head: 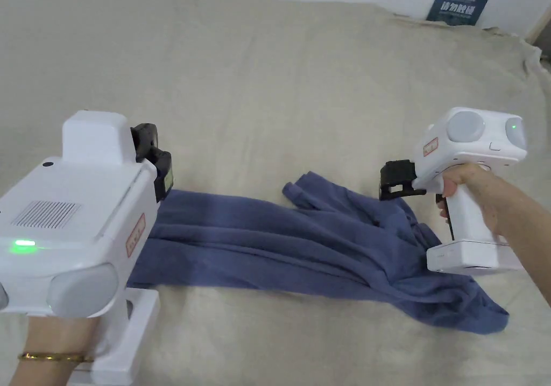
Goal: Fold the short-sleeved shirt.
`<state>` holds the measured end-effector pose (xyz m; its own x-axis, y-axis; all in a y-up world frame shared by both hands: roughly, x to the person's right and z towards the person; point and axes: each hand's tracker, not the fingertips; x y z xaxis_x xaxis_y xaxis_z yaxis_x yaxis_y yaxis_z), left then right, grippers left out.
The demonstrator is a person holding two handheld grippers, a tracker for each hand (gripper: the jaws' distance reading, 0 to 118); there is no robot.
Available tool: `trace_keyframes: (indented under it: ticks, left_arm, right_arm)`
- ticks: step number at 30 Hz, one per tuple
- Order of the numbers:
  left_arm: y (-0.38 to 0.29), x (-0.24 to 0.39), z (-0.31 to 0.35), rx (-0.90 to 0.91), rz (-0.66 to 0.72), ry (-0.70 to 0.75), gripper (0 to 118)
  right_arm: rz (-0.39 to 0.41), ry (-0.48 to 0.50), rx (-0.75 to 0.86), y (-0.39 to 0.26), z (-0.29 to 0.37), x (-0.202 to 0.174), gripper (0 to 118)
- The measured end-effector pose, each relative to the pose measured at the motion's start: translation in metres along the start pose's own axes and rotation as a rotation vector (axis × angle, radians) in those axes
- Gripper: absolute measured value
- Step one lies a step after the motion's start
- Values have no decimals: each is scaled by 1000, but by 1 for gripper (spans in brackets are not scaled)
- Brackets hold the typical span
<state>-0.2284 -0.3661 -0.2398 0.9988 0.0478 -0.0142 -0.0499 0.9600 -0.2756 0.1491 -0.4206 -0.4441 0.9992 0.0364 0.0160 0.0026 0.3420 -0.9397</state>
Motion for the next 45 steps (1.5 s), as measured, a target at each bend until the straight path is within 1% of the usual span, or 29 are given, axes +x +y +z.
trace_keyframes:
  ticks: [2, 3, 4, 5, 6, 8, 12, 16, 17, 18, 19, 20, 21, 22, 23, 24, 25, 27, 31, 33, 36, 38, 42, 45]
  left_arm:
    - [-3, 0, -6, -11, 3, 1, 0]
    - [-4, 0, -9, -18, 4, 3, 0]
    - [-6, 0, -11, -24, 8, 1, 0]
    - [-7, 0, -13, -29, 12, 0, 0]
    - [-8, 0, -15, -34, 16, -1, 0]
    - [-10, -1, -17, -44, 20, 0, 0]
    - [-12, -3, -18, -58, 27, 3, 0]
    - [-9, -11, -22, -100, 56, -2, 0]
    - [-8, -16, -24, -106, 72, -14, 4]
    - [-6, -20, -27, -120, 92, -10, 18]
    - [-3, -25, -31, -150, 112, -16, 36]
    - [1, -32, -36, -183, 132, -27, 60]
    - [5, -38, -41, -207, 143, -31, 88]
    - [9, -43, -45, -206, 145, -29, 104]
    - [13, -48, -50, -213, 135, -29, 115]
    - [18, -54, -54, -218, 126, -22, 118]
    - [23, -60, -58, -221, 121, -19, 118]
    - [34, -73, -72, -296, 125, -10, 118]
    - [41, -101, -113, -510, 113, -5, 118]
    - [36, -113, -130, -632, 83, 34, 118]
    - [21, -129, -150, -749, 68, 97, 118]
    - [7, -134, -161, -841, 31, 130, 118]
    - [-21, -133, -174, -939, -49, 165, 118]
    - [-36, -132, -175, -949, -10, 149, 115]
  right_arm:
    - [17, 26, -57, -1, -11, -1, 91]
    - [21, 33, -66, -3, -13, -1, 85]
    - [26, 43, -67, -4, -15, -2, 77]
    - [29, 52, -69, -4, -17, -3, 67]
    - [30, 60, -71, -5, -18, -4, 48]
    - [23, 72, -80, -8, -19, -3, 22]
    - [14, 113, -78, -13, -16, -4, 5]
    - [40, 122, -33, -21, -2, -10, 4]
    - [41, 123, -1, -22, 3, -11, 4]
    - [34, 125, 27, -24, 9, -12, 4]
    - [30, 127, 48, -26, 15, -12, 4]
    - [29, 131, 71, -28, 21, -12, 4]
    - [27, 135, 89, -30, 27, -12, 4]
    - [28, 138, 101, -31, 32, -13, 4]
    - [25, 139, 114, -32, 37, -12, 4]
    - [21, 141, 130, -34, 42, -12, 4]
    - [14, 142, 149, -35, 46, -11, 4]
    - [-4, 146, 174, -36, 52, -9, 4]
    - [-7, 151, 190, -39, 58, -7, 4]
    - [-7, 150, 189, -41, 58, -6, 4]
    - [-9, 151, 181, -41, 55, -5, 4]
    - [-12, 152, 178, -42, 52, -5, 4]
    - [-15, 148, 174, -41, 46, -6, 4]
    - [-23, 156, 169, -42, 45, -8, 4]
